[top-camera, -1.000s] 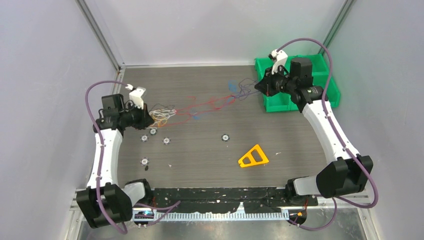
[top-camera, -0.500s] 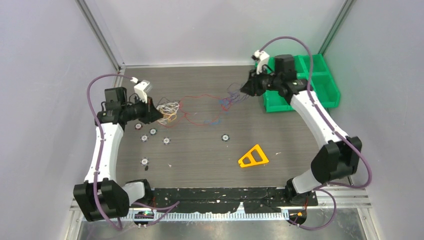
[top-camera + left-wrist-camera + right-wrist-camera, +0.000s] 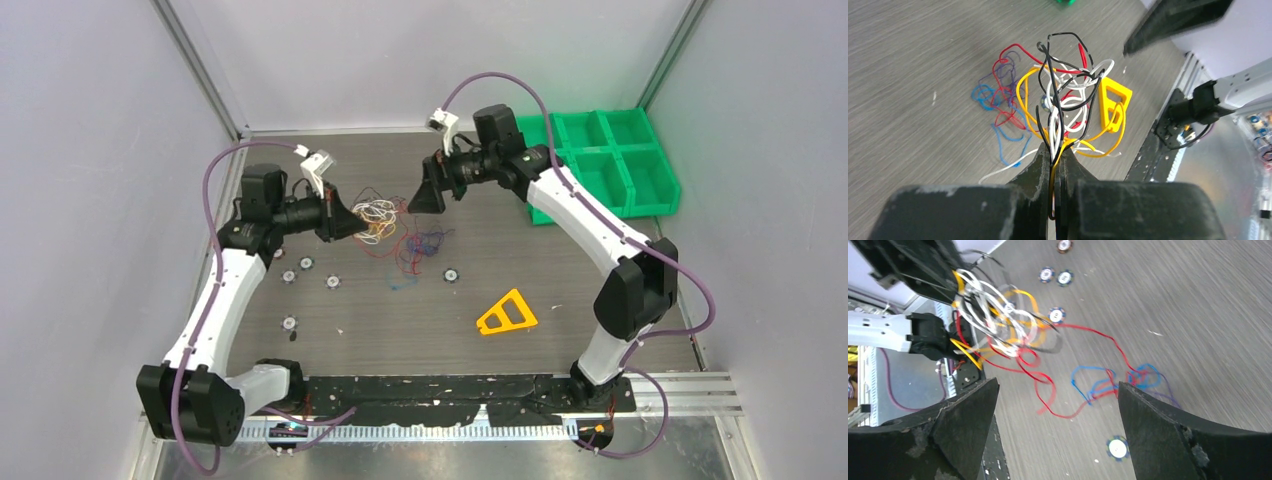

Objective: Untangle the cables

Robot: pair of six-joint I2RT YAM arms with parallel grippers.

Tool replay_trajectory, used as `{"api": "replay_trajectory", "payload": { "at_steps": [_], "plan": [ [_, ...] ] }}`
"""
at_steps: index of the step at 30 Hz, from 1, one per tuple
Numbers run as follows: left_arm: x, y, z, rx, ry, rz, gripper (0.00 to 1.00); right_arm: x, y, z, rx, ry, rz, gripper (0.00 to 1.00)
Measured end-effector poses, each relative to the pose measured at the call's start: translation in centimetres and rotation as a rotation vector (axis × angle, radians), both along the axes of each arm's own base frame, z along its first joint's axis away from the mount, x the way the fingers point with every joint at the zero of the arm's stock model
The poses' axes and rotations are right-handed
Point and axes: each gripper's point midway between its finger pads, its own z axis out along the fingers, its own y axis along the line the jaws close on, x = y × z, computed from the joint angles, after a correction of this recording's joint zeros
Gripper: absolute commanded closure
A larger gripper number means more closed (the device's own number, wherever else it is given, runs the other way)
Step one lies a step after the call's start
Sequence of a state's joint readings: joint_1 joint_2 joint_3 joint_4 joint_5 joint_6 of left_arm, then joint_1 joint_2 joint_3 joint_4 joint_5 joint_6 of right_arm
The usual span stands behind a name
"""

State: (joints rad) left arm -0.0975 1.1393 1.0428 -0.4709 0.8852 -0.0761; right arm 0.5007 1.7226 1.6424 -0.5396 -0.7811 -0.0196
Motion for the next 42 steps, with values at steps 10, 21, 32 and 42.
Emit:
{"api": "replay_trajectory", "payload": {
  "at_steps": [10,21,32,42],
  "plan": [
    [-1.2,-2.2,-0.3,-0.095,0.084,-0.054,1.00,-2.7,6.4,1.7,0.028,-0.129,0.024,0.17],
    [-2.6,-1.7,-0.3,-0.101,0.093,-0.058,0.93,0.3,5.8,2.1,0.001,-0.248,-0.095,0.95],
    [-2.6,2.0,-2.4,0.031,0.061,0.036,0.99,5.0,-2.1,5.2,-0.075,-0.392,-0.358,0.95],
    [-2.4,3.7,-3.3,0.044,0.058,0.023,1.00,4.4,-4.8,3.7,-0.101,-0.307,-0.306,0.28]
  ]
}}
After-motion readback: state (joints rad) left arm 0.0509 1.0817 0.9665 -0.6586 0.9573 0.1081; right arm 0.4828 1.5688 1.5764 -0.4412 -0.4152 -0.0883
